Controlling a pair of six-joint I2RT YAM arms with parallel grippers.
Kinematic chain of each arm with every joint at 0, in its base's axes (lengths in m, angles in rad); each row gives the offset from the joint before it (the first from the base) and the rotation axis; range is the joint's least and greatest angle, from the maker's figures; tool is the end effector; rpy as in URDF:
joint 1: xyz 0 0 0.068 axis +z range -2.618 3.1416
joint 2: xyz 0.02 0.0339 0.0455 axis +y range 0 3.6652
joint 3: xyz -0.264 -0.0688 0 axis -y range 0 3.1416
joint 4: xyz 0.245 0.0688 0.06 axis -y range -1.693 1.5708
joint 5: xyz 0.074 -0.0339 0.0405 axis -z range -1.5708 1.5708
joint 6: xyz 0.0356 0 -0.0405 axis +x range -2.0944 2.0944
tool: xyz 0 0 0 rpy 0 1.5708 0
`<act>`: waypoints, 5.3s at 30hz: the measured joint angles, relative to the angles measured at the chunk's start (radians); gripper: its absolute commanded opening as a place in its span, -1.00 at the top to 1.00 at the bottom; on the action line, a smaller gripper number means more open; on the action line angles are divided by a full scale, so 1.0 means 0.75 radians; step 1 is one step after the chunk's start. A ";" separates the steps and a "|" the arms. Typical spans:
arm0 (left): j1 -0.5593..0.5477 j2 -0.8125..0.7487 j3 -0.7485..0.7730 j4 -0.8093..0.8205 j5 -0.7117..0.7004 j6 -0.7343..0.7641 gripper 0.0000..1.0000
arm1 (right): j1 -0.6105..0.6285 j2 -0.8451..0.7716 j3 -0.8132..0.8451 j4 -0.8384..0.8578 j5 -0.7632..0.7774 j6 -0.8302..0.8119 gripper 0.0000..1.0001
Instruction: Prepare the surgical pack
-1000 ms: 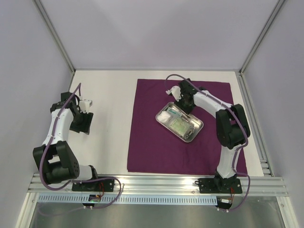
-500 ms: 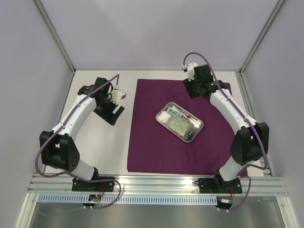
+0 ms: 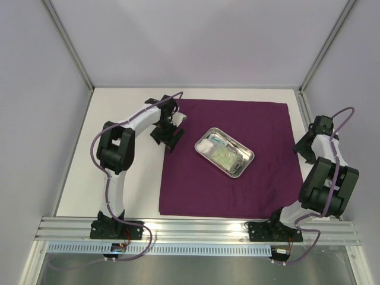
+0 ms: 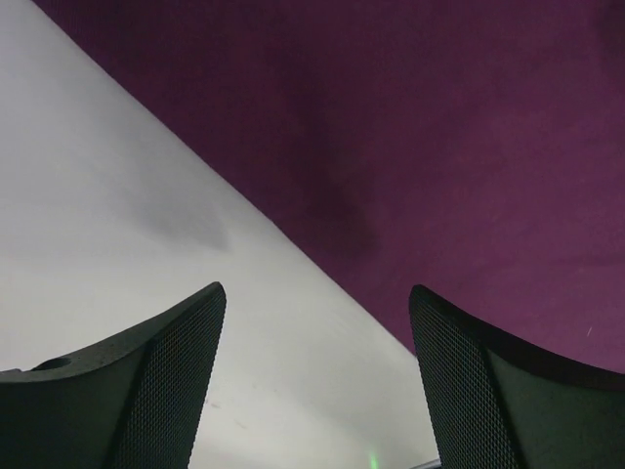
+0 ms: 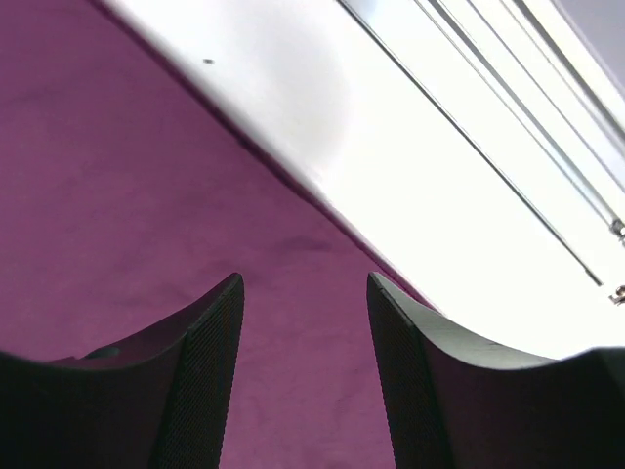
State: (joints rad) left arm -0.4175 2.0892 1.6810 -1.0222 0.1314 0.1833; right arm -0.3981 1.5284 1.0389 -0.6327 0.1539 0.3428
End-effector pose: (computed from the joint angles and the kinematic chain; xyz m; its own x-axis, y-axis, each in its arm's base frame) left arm 0.3773 -0.1725 0.1924 -0.8136 0.5586 -0.1612 0.5767 0.8106 -0.1021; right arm 0.2750 -0.1216 0.2166 -0.6329 0.6265 -0.4549 0.6977 0.7162 0.0157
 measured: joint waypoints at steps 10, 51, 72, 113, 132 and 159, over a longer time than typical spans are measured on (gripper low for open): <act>0.003 0.187 0.147 -0.002 0.046 -0.137 -0.40 | -0.057 0.232 -0.016 0.079 -0.086 0.061 -0.06; 0.558 -0.148 -0.406 -0.023 0.431 -0.194 1.00 | 0.704 0.940 0.948 -0.050 -0.395 0.103 0.99; 0.597 -0.419 -0.676 -0.126 0.396 0.068 0.31 | 0.529 0.835 0.842 -0.187 -0.181 0.067 0.42; 0.638 -0.776 -0.754 -0.070 0.232 0.111 0.02 | 1.225 0.351 0.163 0.242 -0.350 0.450 0.60; 0.638 -0.785 -0.771 -0.042 0.236 0.112 0.02 | 1.250 0.182 0.161 0.138 -0.134 0.455 0.11; 0.638 -0.798 -0.792 -0.028 0.242 0.112 0.01 | 1.335 0.262 -0.004 0.267 -0.230 0.591 0.75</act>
State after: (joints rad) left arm 0.0608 1.4910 1.0866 -1.0431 0.3126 0.2672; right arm 0.6033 1.7252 1.0359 -0.4324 -0.0189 0.7860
